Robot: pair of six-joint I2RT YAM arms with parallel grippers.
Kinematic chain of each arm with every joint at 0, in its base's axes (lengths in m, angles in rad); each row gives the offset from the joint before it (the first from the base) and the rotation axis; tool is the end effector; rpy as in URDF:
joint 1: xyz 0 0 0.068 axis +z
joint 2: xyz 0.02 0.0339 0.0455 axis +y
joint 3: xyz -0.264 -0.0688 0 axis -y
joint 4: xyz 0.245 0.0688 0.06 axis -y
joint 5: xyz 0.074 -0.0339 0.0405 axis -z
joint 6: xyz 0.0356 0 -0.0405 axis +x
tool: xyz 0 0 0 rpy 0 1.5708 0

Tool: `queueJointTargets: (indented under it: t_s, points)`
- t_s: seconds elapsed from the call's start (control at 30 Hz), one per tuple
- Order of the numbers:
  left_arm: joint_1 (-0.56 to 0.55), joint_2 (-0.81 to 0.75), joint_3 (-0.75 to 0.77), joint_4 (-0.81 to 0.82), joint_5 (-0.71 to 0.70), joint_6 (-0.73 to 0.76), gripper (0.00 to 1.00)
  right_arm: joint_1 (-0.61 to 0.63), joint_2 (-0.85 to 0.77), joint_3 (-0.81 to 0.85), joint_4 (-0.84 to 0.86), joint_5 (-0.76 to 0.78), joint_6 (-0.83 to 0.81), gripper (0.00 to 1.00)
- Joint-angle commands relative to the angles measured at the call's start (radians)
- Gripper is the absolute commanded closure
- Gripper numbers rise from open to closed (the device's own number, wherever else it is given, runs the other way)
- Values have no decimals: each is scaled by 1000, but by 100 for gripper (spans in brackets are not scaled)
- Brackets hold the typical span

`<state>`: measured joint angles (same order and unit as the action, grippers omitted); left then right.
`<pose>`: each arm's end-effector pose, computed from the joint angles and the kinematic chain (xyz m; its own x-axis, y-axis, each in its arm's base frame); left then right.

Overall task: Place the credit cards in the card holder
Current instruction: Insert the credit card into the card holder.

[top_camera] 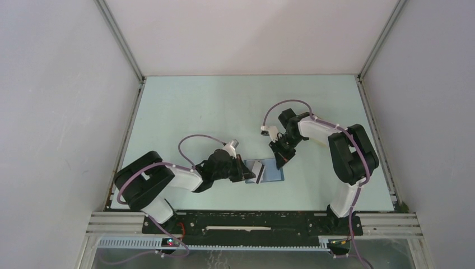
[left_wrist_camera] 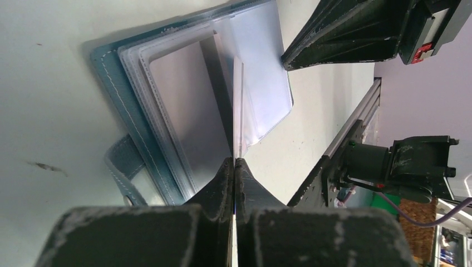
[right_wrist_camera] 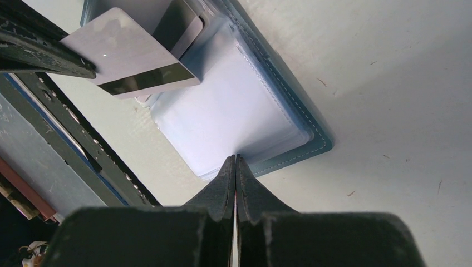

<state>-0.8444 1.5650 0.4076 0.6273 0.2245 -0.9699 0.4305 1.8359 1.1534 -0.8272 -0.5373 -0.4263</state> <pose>0.1705 -0.2038 0.1223 -0.8962 -0.2019 -0.3949 0.2072 0.5967 -0.7753 0.2864 0.1516 0.1559 -0.6659 -0.6967 -0.2668 -0.7274 0.5267 0.4399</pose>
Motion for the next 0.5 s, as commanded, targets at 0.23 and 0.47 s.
queueJointTargets:
  t_s: [0.23, 0.47]
  points:
    - [55, 38, 25, -1, 102, -67, 99, 25, 11, 33, 13, 31, 27, 97]
    - [73, 84, 28, -8, 144, -101, 99, 30, 4, 33, 16, 36, 31, 97]
